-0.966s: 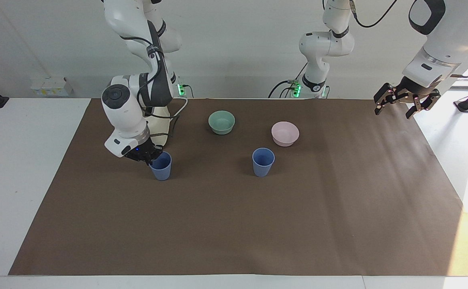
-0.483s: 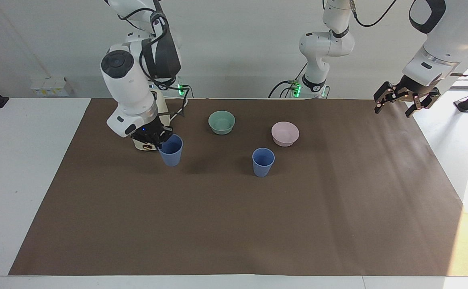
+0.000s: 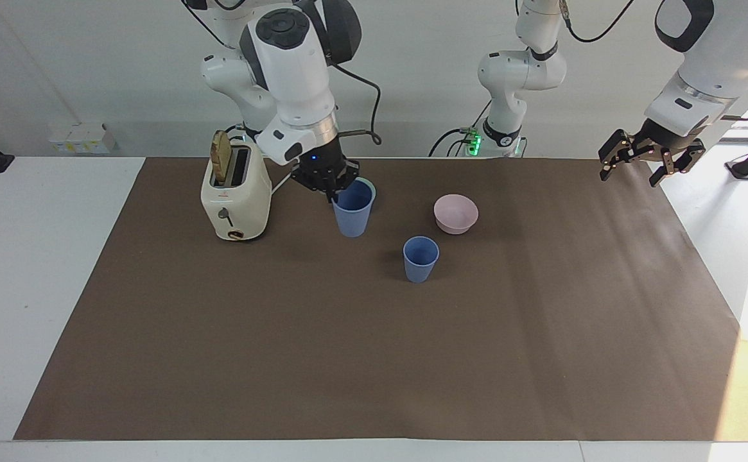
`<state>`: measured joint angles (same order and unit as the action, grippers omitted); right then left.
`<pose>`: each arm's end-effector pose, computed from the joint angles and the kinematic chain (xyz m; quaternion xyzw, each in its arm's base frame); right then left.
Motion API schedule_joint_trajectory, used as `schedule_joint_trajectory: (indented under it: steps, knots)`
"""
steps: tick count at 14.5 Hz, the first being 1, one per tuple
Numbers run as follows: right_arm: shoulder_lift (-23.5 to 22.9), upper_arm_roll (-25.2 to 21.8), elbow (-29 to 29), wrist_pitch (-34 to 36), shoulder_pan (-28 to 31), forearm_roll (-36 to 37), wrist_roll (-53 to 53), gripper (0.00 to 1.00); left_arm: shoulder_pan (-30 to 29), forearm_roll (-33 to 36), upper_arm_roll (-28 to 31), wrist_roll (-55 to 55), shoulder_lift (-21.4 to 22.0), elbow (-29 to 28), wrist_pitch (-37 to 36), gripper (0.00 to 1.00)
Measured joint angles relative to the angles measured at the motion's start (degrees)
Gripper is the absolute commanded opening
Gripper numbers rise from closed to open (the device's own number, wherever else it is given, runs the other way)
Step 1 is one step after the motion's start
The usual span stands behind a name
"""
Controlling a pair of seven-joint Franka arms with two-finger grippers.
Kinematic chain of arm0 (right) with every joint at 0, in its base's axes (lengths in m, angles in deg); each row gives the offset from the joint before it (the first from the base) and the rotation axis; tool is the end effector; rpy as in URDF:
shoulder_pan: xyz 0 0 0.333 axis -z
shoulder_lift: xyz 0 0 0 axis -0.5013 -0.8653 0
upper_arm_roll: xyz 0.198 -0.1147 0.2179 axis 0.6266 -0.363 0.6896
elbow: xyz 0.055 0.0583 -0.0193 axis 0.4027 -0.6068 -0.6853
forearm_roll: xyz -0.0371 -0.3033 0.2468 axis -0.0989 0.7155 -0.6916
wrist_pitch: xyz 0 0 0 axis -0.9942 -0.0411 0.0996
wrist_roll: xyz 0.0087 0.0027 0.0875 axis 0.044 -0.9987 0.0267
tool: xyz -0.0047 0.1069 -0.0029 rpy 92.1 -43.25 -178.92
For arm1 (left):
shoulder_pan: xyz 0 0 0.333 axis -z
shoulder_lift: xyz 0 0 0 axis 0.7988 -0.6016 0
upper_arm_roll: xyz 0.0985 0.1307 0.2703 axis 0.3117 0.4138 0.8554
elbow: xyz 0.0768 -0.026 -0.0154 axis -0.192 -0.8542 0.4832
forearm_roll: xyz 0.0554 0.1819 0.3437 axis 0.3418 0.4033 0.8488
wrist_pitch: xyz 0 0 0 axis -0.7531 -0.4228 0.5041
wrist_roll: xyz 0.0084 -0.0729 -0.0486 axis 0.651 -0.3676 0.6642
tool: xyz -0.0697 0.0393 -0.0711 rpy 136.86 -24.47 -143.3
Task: Stack blue cups with both arms
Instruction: 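Carry the held cup over the center blue cup and lower it in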
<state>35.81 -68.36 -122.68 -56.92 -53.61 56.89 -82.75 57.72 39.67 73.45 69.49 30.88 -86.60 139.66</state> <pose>0.5553 0.2837 0.5673 -0.9967 0.0433 0.0057 0.0684 0.5555 -0.0048 0.6329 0.9945 -0.1038 0.0061 0.0149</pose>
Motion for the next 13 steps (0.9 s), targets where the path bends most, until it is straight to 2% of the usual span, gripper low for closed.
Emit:
schedule_joint_trajectory:
  steps: [5,8,13]
  knots:
    - [-5.58,0.18,1.08,-7.16,-6.59,-0.31,-8.07,0.00,0.00,0.00,-0.06,0.00,0.58,0.02,0.00,1.00]
    - [-8.41,0.18,2.11,-9.78,-7.64,-0.31,-8.65,0.00,0.00,0.00,-0.02,0.00,0.58,0.02,0.00,1.00]
    - [-10.02,0.17,2.63,-10.61,-8.04,-0.31,-8.65,0.00,0.00,0.00,-0.02,0.00,0.58,0.02,0.00,1.00]
